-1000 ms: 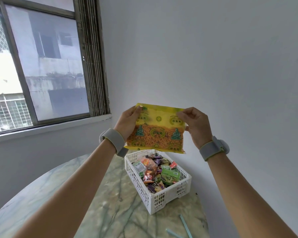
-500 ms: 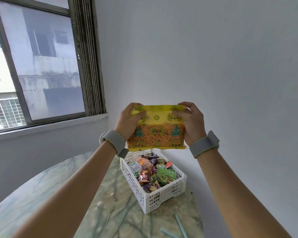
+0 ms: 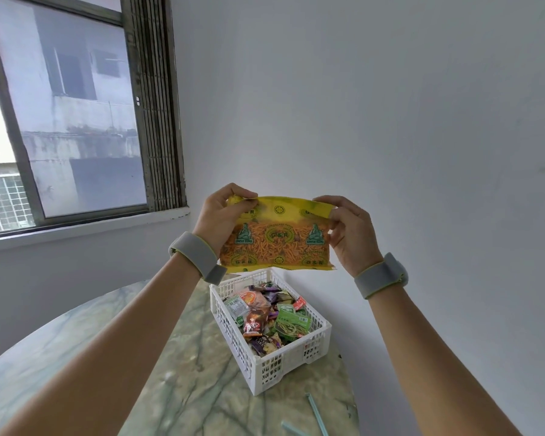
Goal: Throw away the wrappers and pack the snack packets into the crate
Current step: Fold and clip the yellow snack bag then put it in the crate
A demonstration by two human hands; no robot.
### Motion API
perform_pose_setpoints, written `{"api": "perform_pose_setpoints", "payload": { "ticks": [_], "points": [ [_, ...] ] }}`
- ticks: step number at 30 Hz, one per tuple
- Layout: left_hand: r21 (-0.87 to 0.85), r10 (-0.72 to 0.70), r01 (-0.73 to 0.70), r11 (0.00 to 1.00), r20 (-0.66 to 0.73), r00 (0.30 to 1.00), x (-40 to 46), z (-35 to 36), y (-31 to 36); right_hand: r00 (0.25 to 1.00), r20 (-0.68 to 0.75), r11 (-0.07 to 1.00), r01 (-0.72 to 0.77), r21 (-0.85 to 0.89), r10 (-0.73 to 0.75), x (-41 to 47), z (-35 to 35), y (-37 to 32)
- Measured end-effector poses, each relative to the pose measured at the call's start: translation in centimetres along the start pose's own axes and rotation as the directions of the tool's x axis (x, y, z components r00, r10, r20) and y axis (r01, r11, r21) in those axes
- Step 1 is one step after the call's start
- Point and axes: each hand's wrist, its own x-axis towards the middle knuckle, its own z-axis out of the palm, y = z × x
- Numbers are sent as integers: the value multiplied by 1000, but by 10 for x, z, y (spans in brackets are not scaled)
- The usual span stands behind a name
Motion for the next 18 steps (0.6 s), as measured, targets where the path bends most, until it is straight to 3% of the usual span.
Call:
{"api": "perform_pose_setpoints", "payload": {
  "ticks": [3, 7, 10, 18],
  "points": [
    [12, 0, 0, 1000, -13, 1000, -1, 3, 1, 995, 92, 994, -51, 92, 42, -2, -6, -3],
    [24, 8, -8, 1000, 12, 1000, -2, 7, 5, 998, 55, 989, 7, -148, 1, -1, -9, -4],
    [-31, -29, 31, 999, 51, 998, -4, 10, 8, 997, -17, 972, 68, -225, -74, 0, -10, -3],
    [-134, -27, 42, 990, 114, 993, -5, 6, 11, 996, -42, 997, 82, -11, -82, -3, -6, -4]
  ]
}}
